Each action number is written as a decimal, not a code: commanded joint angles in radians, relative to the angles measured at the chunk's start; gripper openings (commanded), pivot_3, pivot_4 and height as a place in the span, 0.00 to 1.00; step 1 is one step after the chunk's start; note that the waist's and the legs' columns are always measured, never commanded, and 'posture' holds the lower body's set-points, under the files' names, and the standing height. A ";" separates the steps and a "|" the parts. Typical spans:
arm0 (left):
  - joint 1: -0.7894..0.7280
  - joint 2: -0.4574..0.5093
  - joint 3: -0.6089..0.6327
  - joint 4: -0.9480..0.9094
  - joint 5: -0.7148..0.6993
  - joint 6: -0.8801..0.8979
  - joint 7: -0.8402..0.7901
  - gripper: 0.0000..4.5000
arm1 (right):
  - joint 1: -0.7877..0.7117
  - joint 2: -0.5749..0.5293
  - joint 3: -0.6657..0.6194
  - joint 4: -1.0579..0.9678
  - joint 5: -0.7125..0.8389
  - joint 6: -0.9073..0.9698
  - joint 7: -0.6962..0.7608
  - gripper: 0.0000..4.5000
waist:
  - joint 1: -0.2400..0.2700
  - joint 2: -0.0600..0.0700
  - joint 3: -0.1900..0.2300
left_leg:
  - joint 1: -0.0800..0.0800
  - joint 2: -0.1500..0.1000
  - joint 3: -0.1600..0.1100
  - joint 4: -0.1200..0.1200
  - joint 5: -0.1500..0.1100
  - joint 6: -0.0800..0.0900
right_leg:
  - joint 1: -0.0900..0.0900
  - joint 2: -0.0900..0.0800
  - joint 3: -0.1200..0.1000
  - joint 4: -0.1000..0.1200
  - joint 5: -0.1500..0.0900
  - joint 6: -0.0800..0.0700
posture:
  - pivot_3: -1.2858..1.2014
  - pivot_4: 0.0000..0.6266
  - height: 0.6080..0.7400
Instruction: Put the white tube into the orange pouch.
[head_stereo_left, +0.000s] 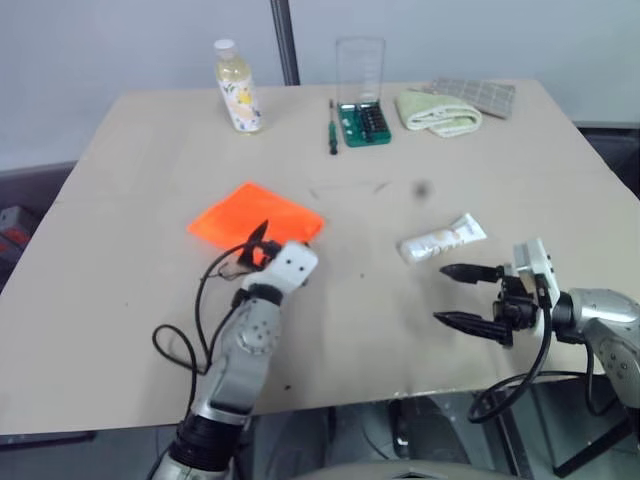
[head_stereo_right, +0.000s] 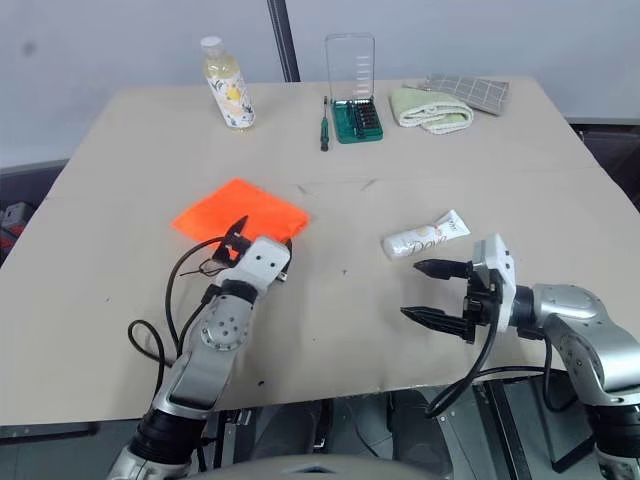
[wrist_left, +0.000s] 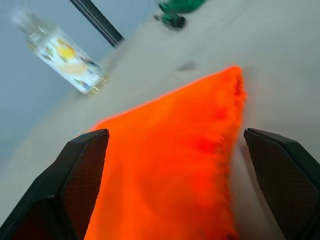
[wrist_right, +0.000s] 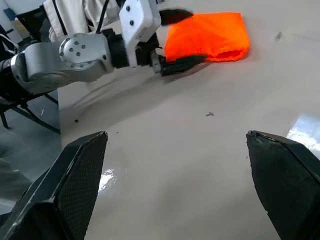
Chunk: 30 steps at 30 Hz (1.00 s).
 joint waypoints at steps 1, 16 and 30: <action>-0.016 -0.002 -0.009 0.005 0.061 -0.048 0.045 1.00 | 0.009 -0.016 -0.042 -0.029 0.016 -0.019 0.001 0.99 | -0.001 0.000 0.000 | 0.000 0.000 0.000 0.000 0.000 0.000 | 0.000 0.000 0.000 0.000 0.000 0.000 | 0.52 0.24 1.00; -0.042 -0.036 -0.025 0.064 0.085 -0.063 0.006 1.00 | 0.005 -0.023 -0.042 -0.003 0.006 -0.035 0.007 0.99 | 0.012 0.000 0.000 | 0.000 -0.001 0.000 0.001 0.000 0.000 | 0.000 -0.001 -0.001 0.001 0.000 0.000 | 0.52 0.24 1.00; -0.085 -0.107 -0.029 0.107 0.107 0.002 0.018 1.00 | 0.001 -0.036 -0.049 0.030 -0.012 -0.069 0.012 0.99 | 0.013 0.000 0.000 | -0.001 -0.001 -0.001 0.003 0.000 0.000 | 0.000 -0.001 -0.002 0.001 0.000 0.000 | 0.52 0.24 1.00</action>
